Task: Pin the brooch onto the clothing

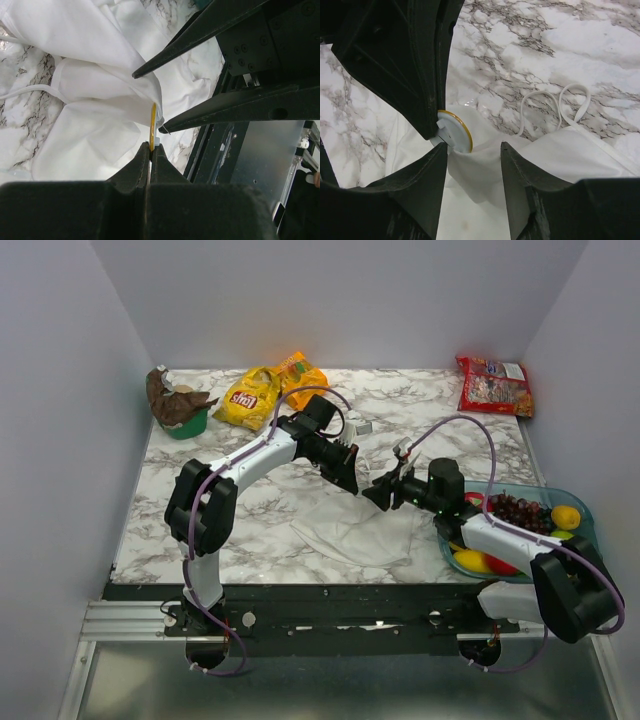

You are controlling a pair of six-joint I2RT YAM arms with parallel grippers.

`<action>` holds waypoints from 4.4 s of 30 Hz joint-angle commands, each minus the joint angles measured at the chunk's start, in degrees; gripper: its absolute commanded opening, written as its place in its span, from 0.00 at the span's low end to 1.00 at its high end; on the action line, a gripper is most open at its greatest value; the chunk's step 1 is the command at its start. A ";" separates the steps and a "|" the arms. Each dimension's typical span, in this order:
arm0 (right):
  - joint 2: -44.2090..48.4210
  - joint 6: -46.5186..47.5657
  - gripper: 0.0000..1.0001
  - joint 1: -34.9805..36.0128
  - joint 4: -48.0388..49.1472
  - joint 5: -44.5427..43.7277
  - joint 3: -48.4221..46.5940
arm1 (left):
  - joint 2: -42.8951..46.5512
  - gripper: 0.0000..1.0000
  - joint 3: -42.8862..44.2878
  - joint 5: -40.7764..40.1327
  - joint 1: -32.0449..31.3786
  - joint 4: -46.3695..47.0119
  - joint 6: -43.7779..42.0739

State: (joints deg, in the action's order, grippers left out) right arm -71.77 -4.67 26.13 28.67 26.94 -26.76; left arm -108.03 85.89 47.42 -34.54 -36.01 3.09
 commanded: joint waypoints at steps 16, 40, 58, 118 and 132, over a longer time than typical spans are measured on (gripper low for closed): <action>-5.22 -0.43 0.40 -0.64 1.04 7.42 -4.44 | -1.05 0.00 1.83 4.79 0.18 -0.99 -2.39; -1.97 -0.61 0.64 -1.17 -2.91 11.29 -3.21 | -1.75 0.00 2.00 4.96 1.85 -1.87 -3.80; -3.03 -0.87 0.50 -2.58 -3.35 11.73 -3.73 | -1.22 0.00 1.74 6.28 2.29 -1.78 -3.97; -6.19 -1.83 0.37 -2.93 -1.16 9.80 -5.41 | -2.54 0.00 2.09 6.55 -0.52 -3.45 -5.47; -7.95 -3.15 0.34 -2.84 -1.33 4.18 -5.93 | -2.54 0.00 2.27 6.72 -0.79 -3.54 -5.55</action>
State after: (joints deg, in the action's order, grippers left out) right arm -78.91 -7.73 23.62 26.06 37.23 -31.38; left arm -110.63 86.56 51.20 -34.15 -38.13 -2.17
